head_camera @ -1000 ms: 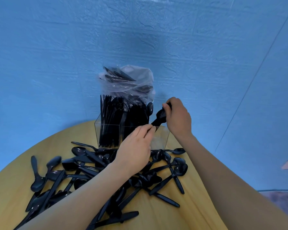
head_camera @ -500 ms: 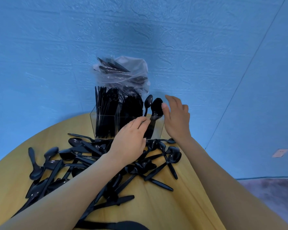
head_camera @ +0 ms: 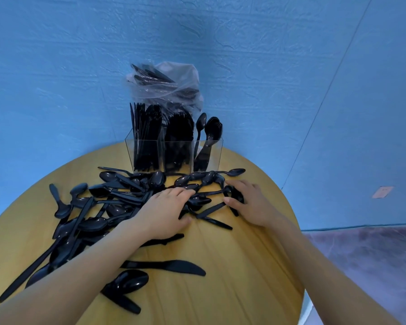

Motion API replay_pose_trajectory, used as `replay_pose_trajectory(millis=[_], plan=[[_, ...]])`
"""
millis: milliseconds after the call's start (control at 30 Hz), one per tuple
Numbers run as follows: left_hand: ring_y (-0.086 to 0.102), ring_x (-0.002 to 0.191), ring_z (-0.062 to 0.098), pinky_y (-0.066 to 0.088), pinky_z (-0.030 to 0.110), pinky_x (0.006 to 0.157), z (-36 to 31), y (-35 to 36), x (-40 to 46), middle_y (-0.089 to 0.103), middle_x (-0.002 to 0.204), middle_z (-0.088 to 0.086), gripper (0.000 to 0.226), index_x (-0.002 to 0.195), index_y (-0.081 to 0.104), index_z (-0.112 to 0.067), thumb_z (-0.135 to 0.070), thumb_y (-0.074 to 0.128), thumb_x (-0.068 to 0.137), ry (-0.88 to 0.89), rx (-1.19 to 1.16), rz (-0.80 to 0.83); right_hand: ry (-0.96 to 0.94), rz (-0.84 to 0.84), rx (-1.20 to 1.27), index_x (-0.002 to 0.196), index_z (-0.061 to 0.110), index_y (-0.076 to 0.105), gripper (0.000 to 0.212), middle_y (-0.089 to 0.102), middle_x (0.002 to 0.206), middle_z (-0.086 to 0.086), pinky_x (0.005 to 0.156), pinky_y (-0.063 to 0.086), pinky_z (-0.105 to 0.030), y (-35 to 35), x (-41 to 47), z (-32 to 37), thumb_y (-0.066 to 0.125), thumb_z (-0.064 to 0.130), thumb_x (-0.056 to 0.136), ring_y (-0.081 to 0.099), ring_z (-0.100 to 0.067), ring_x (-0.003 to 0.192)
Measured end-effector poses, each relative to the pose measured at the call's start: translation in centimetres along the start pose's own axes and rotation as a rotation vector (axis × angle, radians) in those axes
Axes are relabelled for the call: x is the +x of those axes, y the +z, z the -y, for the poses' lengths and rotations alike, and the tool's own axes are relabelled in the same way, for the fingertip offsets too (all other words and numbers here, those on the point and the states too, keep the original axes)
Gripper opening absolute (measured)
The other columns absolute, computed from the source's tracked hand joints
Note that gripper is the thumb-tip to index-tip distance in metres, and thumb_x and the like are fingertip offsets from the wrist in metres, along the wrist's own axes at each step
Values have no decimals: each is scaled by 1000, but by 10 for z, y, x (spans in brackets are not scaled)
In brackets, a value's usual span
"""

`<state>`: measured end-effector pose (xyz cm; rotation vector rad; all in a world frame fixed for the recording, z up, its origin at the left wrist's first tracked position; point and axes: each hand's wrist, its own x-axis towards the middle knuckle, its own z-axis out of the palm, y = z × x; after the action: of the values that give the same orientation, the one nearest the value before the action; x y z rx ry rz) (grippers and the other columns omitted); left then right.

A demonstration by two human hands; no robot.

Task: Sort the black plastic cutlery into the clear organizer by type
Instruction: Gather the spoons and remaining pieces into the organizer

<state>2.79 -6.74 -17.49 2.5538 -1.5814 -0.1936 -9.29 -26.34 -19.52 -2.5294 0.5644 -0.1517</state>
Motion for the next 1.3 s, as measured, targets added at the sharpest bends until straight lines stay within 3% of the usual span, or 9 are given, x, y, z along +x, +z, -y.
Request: replay_pose_trajectory(millis=[400,600,767,1033,1133,1300], plan=[[39,127,12,39,29,100,-8,-3,-3,45,136,-7,49,140,39,-26,-34,53,94,-36,-23,-111,-28,-160,113,111,20,64,21,57,103,3,75,30,-20,-2,-37,-1,58,27,92,42,-13,103],[41,120,9,39,27,96,-9,-2,-6,48,127,-10,44,131,49,-29,-37,60,89,-42,-118,-154,-21,-140,177,93,22,68,6,62,96,2,77,35,-23,-10,-46,0,64,23,89,50,-14,97],[46,113,12,42,28,93,-7,-7,-10,46,124,-7,36,129,51,-30,-37,51,94,-36,-159,-202,-17,-156,217,82,16,68,5,61,78,11,64,38,-5,-18,-52,3,67,20,86,53,0,74],[47,112,19,42,30,94,-5,-16,-15,45,122,2,37,133,48,-17,-30,42,99,-42,-219,-301,8,-106,277,78,21,62,11,64,81,6,66,40,-12,-22,-60,5,64,22,89,54,-4,75],[49,101,17,42,28,87,-3,-21,-17,45,115,3,36,130,49,-11,-29,38,100,-49,-241,-365,31,-112,325,81,15,63,11,64,84,0,70,42,-19,-23,-65,4,62,22,90,53,-9,76],[47,85,15,35,24,73,-1,-29,-19,41,103,1,36,122,49,-6,-30,32,101,-64,-257,-460,45,-146,421,80,16,61,14,60,79,-1,65,39,-19,-28,-69,11,59,23,92,48,-8,68]])
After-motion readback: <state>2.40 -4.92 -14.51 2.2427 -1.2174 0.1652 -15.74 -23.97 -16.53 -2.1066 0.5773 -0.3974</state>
